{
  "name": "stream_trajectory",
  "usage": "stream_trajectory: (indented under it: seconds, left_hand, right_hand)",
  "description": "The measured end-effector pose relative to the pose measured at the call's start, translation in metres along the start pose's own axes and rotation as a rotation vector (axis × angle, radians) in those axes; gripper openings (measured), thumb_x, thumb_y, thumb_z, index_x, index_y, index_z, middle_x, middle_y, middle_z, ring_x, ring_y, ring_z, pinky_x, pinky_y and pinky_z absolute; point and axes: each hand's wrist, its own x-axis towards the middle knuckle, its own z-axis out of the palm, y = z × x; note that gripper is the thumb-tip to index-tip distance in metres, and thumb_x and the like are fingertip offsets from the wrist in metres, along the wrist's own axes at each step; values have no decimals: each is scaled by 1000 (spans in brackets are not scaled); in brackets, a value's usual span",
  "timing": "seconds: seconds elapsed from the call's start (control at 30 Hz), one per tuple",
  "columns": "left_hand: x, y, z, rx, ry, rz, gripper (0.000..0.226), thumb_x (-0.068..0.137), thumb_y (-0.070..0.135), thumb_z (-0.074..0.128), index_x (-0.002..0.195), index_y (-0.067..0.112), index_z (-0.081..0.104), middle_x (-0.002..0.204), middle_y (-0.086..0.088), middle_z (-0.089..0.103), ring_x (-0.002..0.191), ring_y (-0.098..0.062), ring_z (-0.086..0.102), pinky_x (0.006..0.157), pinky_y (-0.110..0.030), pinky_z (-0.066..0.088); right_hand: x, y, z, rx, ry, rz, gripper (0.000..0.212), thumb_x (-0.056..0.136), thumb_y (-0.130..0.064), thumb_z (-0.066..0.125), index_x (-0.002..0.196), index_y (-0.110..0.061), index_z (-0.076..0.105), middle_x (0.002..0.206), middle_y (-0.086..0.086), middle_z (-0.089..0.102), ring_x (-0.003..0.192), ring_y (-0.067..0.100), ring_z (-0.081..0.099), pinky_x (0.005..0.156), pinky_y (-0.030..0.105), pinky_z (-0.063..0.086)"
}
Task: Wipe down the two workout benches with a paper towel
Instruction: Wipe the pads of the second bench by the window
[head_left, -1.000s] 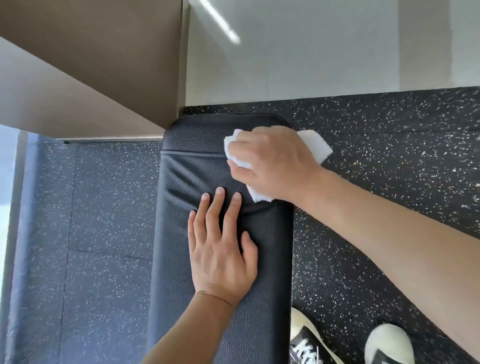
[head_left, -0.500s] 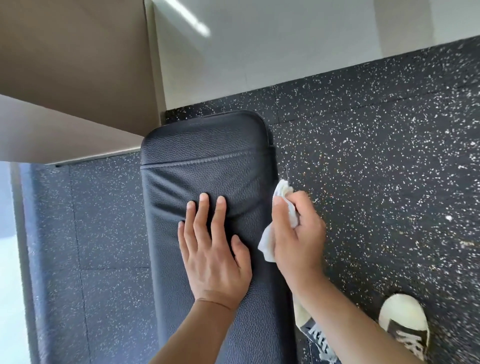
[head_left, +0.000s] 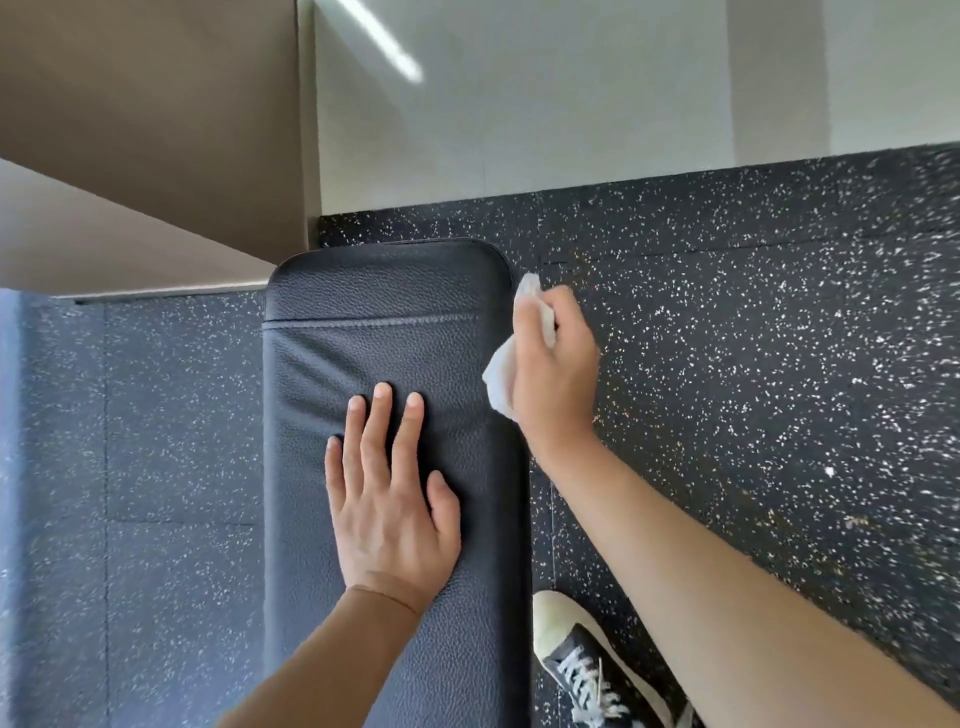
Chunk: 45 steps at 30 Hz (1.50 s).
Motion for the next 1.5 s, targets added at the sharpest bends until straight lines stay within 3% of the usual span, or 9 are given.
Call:
stream_trajectory:
  seconds: [0.23, 0.37, 0.6, 0.8, 0.97, 1.07, 1.3, 1.5]
  left_hand:
    - [2, 2, -2, -19, 30, -11, 76, 90, 34, 45, 165, 28, 30, 174, 2, 20, 163, -24, 14, 130, -52, 16]
    - [0, 2, -2, -23, 52, -3, 75, 90, 33, 46, 164, 26, 33, 174, 0, 23, 162, -25, 16, 129, -53, 18]
    - [-1, 2, -1, -24, 66, 1, 73, 92, 33, 44, 163, 25, 34, 173, -1, 25, 162, -26, 18, 129, -54, 19]
    - [0, 4, -3, -25, 59, -1, 71, 93, 33, 42, 163, 25, 33, 173, -2, 24, 162, -24, 15, 130, -51, 16]
    - [-1, 6, -4, -24, 74, -2, 70, 94, 32, 41, 163, 24, 34, 172, -2, 26, 162, -25, 16, 129, -53, 18]
    - [0, 5, -3, -21, 91, 6, 69, 94, 32, 42, 162, 23, 36, 172, -3, 28, 161, -26, 19, 128, -53, 20]
    - [-2, 6, -5, -50, 120, 19, 67, 94, 32, 43, 161, 22, 39, 171, -5, 31, 160, -29, 23, 128, -54, 22]
    - [-3, 7, -8, -73, 131, 13, 66, 96, 32, 43, 161, 24, 40, 170, -4, 33, 159, -29, 25, 128, -52, 22]
  right_hand:
    - [-120, 60, -41, -26, -77, 74, 37, 104, -40, 47, 72, -28, 34, 60, -12, 37, 59, 6, 35, 55, 25, 31]
    - [-74, 37, -22, 91, -39, 114, 44, 106, -37, 52, 67, -29, 31, 60, -13, 35, 61, 13, 35, 59, 38, 34]
    - [29, -1, 9, 133, 47, 23, 50, 105, -29, 58, 63, -27, 31, 57, -15, 34, 61, 7, 34, 60, 27, 31]
    - [-35, 22, -10, 144, -2, 21, 47, 107, -39, 54, 67, -29, 32, 61, -14, 34, 63, 8, 33, 58, 24, 31]
    - [-116, 54, -38, 90, -64, 48, 33, 106, -39, 52, 75, -33, 43, 64, -14, 43, 65, 13, 41, 62, 37, 37]
    - [-139, 62, -44, 77, -50, 62, 31, 104, -39, 52, 75, -33, 43, 63, -13, 42, 63, 12, 40, 60, 33, 35]
    - [-68, 23, -22, 93, 1, 17, 38, 104, -35, 53, 71, -24, 37, 60, -9, 40, 63, 16, 39, 62, 42, 36]
    - [-55, 19, -13, 76, 21, -33, 40, 101, -35, 53, 65, -36, 35, 58, -19, 44, 61, 8, 41, 61, 30, 33]
